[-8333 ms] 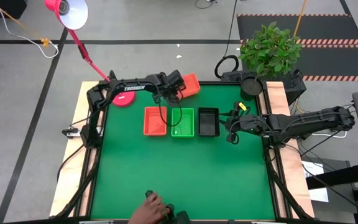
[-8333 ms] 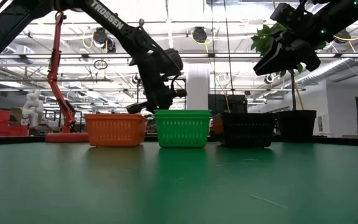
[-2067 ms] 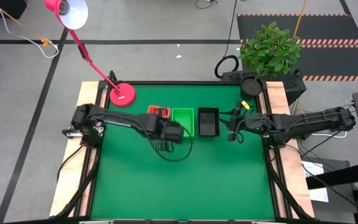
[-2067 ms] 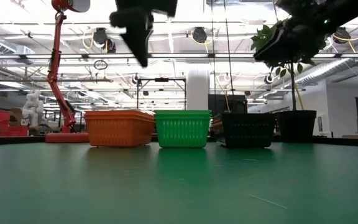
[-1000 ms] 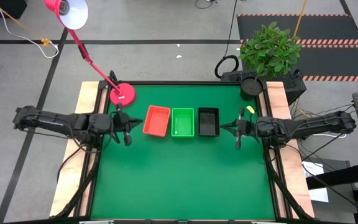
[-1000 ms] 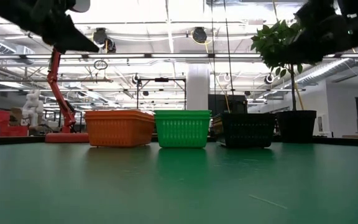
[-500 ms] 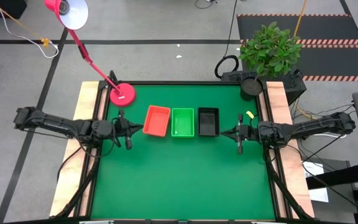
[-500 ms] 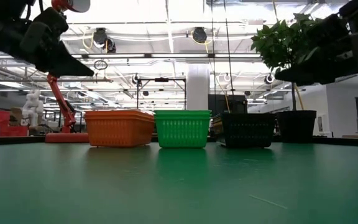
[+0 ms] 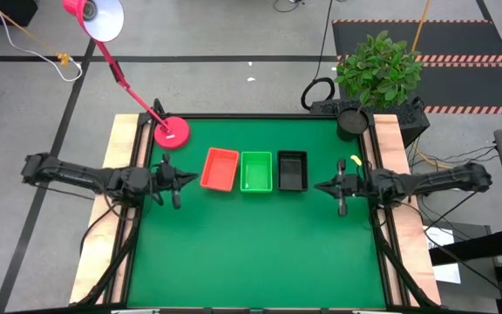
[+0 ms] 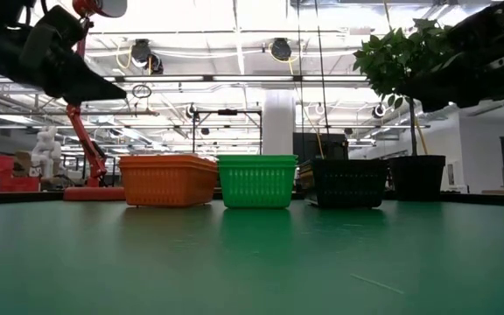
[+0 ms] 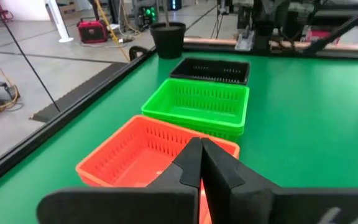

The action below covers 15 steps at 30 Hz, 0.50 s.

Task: Stack baskets by color
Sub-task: Return to Home Position

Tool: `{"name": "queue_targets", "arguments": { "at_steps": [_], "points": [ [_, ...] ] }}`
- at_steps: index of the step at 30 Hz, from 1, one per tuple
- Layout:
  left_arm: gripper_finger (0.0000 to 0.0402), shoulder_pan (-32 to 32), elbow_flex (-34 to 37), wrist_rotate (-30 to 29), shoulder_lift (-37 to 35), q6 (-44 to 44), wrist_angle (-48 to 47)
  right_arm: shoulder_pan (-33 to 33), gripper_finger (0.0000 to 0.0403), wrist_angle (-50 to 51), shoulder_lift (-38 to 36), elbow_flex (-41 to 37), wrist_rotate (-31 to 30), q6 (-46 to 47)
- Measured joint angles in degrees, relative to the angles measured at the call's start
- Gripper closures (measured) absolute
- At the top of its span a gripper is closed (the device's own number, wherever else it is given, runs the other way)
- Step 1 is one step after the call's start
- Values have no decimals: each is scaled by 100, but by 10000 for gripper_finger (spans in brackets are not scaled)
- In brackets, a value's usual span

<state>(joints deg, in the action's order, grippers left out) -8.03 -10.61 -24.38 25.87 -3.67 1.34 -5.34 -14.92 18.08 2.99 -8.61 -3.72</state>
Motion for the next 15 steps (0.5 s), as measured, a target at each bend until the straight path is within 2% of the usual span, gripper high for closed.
{"name": "queue_targets", "arguments": {
  "at_steps": [5, 15],
  "points": [
    [397, 0, 0, 34, -502, 65, -285, -2, 403, 215, -360, -5, 143, 2],
    [398, 0, 0, 444, -1226, 727, -879, -2, 403, 487, -852, -12, 142, -98]
  ]
}}
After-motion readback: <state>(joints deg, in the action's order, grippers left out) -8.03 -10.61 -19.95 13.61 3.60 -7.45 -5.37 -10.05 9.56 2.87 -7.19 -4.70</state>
